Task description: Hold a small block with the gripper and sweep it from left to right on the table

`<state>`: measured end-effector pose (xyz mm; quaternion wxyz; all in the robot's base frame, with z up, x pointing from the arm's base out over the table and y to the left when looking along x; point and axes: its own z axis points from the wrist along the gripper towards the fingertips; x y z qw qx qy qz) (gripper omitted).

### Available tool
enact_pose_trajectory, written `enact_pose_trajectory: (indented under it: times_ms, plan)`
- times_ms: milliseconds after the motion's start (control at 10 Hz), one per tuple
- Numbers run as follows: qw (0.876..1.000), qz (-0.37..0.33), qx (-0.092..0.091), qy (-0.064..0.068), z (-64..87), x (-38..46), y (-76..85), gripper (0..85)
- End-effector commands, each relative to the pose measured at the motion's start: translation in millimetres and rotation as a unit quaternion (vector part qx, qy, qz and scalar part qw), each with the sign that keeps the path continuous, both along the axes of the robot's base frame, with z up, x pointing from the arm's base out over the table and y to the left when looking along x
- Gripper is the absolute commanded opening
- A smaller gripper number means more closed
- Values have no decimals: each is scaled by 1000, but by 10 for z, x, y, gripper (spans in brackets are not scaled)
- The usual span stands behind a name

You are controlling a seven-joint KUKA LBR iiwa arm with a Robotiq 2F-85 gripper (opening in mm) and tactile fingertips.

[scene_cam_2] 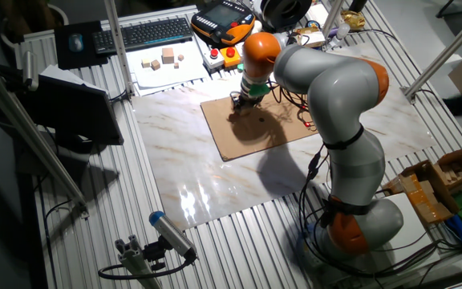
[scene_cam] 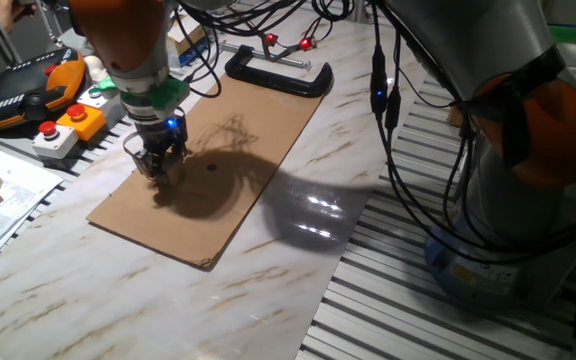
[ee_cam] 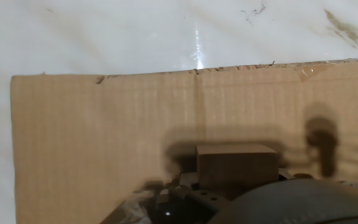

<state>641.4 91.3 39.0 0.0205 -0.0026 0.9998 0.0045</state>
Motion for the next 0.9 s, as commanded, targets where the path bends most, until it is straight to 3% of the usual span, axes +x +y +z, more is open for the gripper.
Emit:
enact_pose_trajectory:
  times_ms: [0,800]
  plan:
    - [1000,-1,0,0,6,6,9,7]
    - [1000,-5,4,4,10,24,105,7]
